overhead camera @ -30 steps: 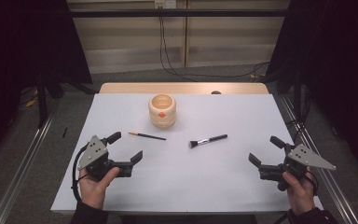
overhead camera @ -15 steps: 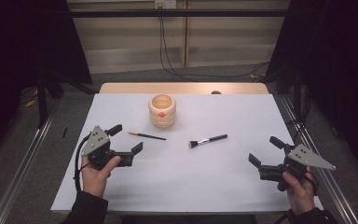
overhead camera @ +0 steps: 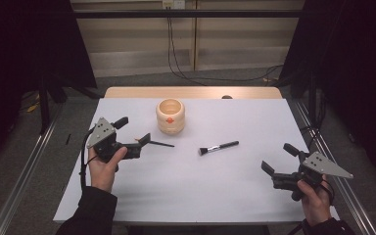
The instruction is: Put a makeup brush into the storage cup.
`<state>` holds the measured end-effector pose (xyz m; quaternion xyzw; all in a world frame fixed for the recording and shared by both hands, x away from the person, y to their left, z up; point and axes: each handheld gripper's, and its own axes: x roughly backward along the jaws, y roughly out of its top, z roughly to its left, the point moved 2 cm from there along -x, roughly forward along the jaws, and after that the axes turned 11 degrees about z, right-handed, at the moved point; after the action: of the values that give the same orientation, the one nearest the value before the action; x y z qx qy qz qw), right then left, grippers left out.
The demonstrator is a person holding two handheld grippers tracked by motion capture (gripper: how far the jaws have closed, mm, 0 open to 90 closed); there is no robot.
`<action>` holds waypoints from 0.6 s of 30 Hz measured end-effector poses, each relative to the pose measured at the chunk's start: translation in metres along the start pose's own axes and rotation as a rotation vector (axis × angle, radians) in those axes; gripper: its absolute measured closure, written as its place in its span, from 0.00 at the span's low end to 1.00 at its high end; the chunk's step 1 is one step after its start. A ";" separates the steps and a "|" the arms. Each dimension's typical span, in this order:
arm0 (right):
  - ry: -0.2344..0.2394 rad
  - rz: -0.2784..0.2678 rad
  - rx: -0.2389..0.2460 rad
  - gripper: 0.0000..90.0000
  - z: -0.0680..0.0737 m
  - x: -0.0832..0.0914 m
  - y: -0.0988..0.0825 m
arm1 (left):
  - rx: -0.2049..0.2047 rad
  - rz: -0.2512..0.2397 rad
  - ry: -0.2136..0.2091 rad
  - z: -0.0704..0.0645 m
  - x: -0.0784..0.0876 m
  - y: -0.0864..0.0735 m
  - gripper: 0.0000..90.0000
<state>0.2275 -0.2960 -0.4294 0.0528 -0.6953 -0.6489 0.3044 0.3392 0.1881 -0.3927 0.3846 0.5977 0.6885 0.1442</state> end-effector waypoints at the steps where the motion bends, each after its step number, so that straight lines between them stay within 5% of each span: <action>1: 0.000 0.000 0.000 0.01 0.000 0.000 0.000 | -0.004 -0.002 0.002 0.001 -0.002 0.001 0.04; 18: 0.000 0.001 -0.002 0.01 0.000 0.000 0.000 | -0.009 -0.005 0.025 0.022 -0.026 0.026 0.03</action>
<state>0.2276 -0.2955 -0.4296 0.0523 -0.6947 -0.6495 0.3048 0.3786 0.1798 -0.3783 0.3737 0.5974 0.6956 0.1401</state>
